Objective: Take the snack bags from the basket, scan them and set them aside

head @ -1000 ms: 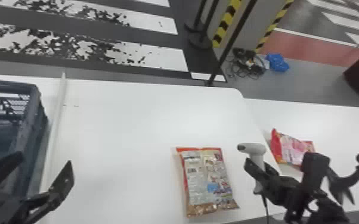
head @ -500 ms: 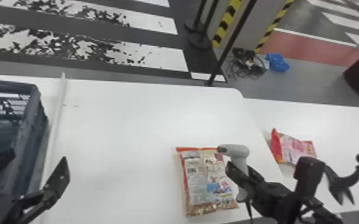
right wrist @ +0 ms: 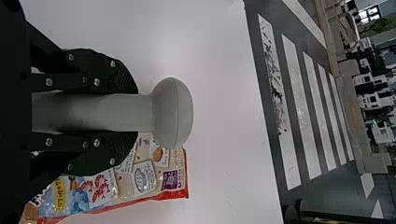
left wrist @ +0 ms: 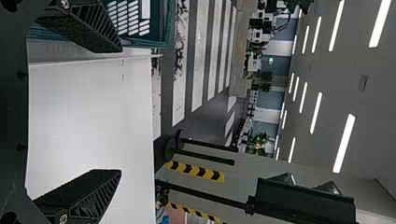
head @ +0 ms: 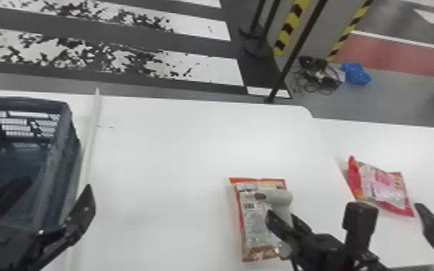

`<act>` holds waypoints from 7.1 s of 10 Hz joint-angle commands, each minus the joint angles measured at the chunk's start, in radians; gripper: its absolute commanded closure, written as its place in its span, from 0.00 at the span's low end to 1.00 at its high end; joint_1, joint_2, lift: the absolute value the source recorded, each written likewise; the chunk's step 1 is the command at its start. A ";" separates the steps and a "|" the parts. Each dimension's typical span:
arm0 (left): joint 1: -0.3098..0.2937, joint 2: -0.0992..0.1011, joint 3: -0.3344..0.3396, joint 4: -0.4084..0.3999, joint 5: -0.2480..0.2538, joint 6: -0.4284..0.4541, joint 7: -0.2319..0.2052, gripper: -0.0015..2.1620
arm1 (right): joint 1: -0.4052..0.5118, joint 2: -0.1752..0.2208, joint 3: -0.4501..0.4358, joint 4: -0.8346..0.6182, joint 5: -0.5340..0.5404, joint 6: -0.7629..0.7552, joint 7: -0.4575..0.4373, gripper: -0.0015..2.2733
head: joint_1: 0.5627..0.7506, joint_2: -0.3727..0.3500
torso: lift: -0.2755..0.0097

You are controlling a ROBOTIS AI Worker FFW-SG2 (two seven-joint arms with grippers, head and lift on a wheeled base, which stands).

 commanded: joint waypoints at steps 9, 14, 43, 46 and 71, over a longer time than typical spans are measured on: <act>0.003 -0.005 0.011 0.009 -0.010 -0.016 -0.012 0.03 | -0.021 -0.025 0.084 0.089 0.065 -0.049 0.000 0.99 | 0.70 0.23 | 0.70; 0.009 -0.005 0.011 0.004 -0.013 -0.019 -0.019 0.03 | -0.031 -0.038 0.095 0.113 0.070 -0.055 0.002 0.99 | 0.70 0.24 | 0.70; 0.078 -0.038 0.002 -0.001 -0.070 -0.071 -0.040 0.03 | -0.470 -0.348 -0.163 1.020 0.013 -0.512 0.264 0.42 | 0.70 0.03 | 0.70; 0.082 -0.040 -0.004 -0.007 -0.071 -0.074 -0.040 0.03 | -0.464 -0.348 -0.164 1.023 0.008 -0.531 0.262 0.01 | 0.70 0.03 | 0.70; 0.063 -0.034 -0.029 0.035 -0.076 -0.080 -0.026 0.03 | -0.559 -0.444 0.037 0.661 -0.058 0.408 0.578 0.99 | 0.70 0.04 | 0.70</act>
